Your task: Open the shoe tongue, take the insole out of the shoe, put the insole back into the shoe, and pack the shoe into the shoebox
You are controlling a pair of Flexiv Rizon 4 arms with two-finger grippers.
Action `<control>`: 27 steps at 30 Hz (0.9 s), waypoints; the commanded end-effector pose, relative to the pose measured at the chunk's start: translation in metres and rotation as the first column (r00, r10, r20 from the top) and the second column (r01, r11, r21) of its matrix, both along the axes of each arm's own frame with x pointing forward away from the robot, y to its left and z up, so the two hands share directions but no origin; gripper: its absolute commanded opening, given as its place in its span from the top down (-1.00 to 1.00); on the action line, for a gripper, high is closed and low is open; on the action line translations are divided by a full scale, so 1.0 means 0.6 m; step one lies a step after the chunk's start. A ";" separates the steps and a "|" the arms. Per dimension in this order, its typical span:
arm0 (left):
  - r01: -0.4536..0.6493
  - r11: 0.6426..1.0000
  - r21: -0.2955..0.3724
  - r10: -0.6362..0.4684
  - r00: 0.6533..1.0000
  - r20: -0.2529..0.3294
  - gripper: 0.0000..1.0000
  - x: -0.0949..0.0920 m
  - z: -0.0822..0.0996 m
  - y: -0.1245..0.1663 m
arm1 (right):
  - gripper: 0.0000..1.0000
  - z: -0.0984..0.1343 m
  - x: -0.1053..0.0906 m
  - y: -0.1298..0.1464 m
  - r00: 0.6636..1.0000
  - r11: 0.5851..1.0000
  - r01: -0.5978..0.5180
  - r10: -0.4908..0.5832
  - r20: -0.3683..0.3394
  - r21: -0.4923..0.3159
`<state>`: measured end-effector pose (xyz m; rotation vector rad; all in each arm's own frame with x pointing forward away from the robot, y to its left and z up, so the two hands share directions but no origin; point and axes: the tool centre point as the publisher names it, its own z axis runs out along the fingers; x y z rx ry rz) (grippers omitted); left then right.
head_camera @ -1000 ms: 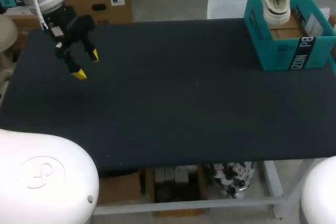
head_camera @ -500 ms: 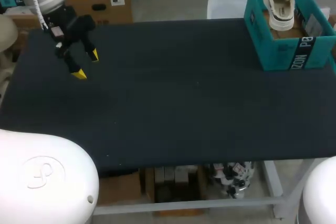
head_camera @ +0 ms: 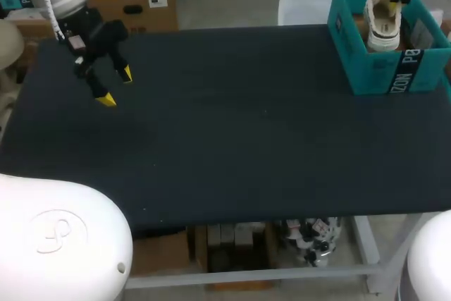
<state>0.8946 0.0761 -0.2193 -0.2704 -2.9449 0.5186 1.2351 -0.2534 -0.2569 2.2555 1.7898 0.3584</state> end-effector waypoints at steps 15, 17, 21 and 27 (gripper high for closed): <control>0.001 1.000 0.001 -0.001 1.000 -0.002 -1.00 0.001 0.001 0.000 | -1.00 0.057 0.004 0.048 0.999 0.996 -0.008 0.012 -0.041 0.092; 0.001 1.000 0.001 -0.001 1.000 -0.002 -1.00 0.001 0.001 0.000 | -1.00 0.078 -0.003 0.060 0.999 0.996 -0.024 0.028 -0.043 0.085; 0.001 1.000 0.001 -0.001 1.000 -0.002 -1.00 0.001 0.001 0.000 | -1.00 0.112 -0.015 0.093 0.997 0.998 -0.062 0.063 -0.044 0.033; 0.001 1.000 0.001 -0.001 1.000 -0.002 -1.00 0.001 0.001 0.000 | -1.00 0.121 -0.017 0.101 0.996 0.997 -0.072 0.073 -0.041 0.036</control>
